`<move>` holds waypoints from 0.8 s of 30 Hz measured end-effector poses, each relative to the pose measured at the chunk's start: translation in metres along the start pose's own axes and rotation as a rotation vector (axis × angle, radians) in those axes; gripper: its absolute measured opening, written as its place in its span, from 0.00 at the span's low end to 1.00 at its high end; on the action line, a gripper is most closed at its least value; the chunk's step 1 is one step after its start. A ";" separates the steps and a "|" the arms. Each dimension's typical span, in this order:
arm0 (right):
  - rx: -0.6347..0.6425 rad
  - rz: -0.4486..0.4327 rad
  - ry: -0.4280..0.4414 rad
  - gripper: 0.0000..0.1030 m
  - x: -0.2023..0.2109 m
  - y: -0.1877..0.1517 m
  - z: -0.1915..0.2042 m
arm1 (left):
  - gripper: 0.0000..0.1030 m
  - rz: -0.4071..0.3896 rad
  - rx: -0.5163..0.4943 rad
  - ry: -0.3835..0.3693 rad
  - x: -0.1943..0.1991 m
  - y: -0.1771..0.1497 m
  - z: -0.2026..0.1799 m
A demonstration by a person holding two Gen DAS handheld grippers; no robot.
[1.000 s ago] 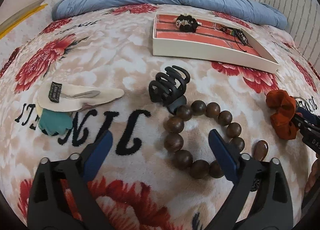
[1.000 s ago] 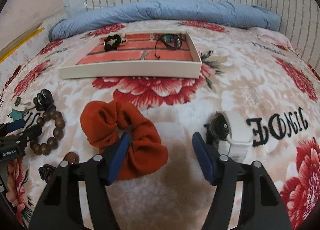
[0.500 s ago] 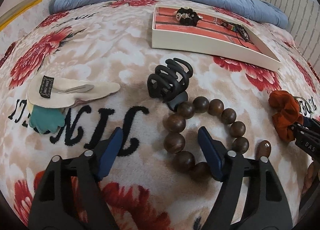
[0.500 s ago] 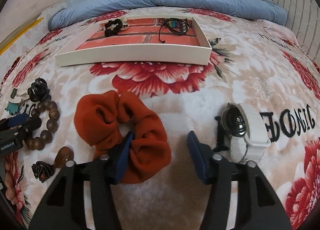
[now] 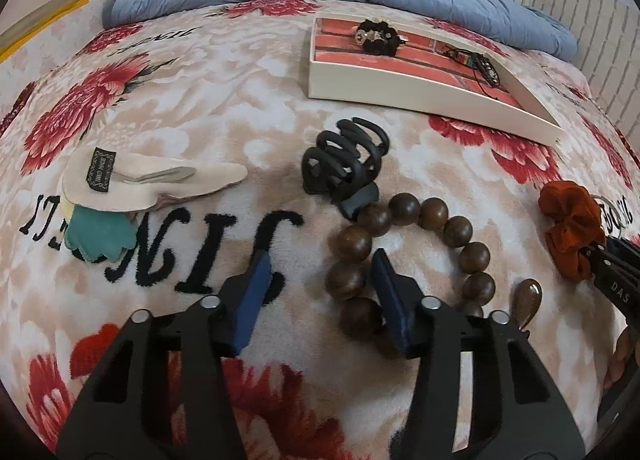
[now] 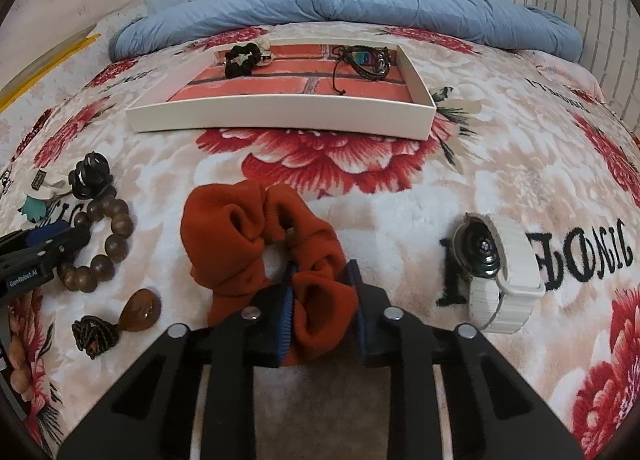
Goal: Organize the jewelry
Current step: 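Grasp the wooden bead bracelet with left tool while right tool grasps orange scrunchie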
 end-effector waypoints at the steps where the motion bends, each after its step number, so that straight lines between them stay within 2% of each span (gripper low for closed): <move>1: 0.001 -0.001 -0.001 0.22 0.000 0.000 0.000 | 0.48 0.000 -0.002 0.002 0.000 0.000 -0.001; 3: 0.003 -0.007 -0.002 0.21 0.002 0.000 0.001 | 0.47 -0.002 -0.003 0.000 0.001 0.000 -0.001; 5: 0.005 -0.010 -0.002 0.20 0.003 0.000 0.001 | 0.37 -0.007 -0.001 -0.013 0.002 0.000 -0.001; 9: 0.006 -0.016 -0.002 0.19 0.005 0.001 0.001 | 0.29 -0.014 -0.011 -0.019 0.004 -0.001 -0.004; 11: 0.007 -0.025 -0.007 0.18 0.006 0.001 0.001 | 0.21 -0.020 -0.026 -0.024 0.005 -0.002 -0.008; 14: 0.010 -0.032 -0.012 0.17 0.008 0.002 0.001 | 0.21 -0.024 -0.043 -0.002 0.006 -0.002 -0.011; 19: 0.020 -0.058 -0.023 0.16 0.013 0.003 0.002 | 0.20 -0.034 -0.041 -0.007 0.007 -0.001 -0.010; 24: 0.024 -0.101 -0.023 0.15 0.025 0.006 0.002 | 0.17 -0.073 -0.059 0.016 0.017 0.001 -0.014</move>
Point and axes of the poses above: each gripper's, at about its wrist camera, not at the fingertips, and x roughly against the way its jaws point, z to its left, y to its top, the point moved 7 cm from there along -x, roughly the way its jaws point, and after that the axes turned 3 degrees about z, right-handed, at the moved point
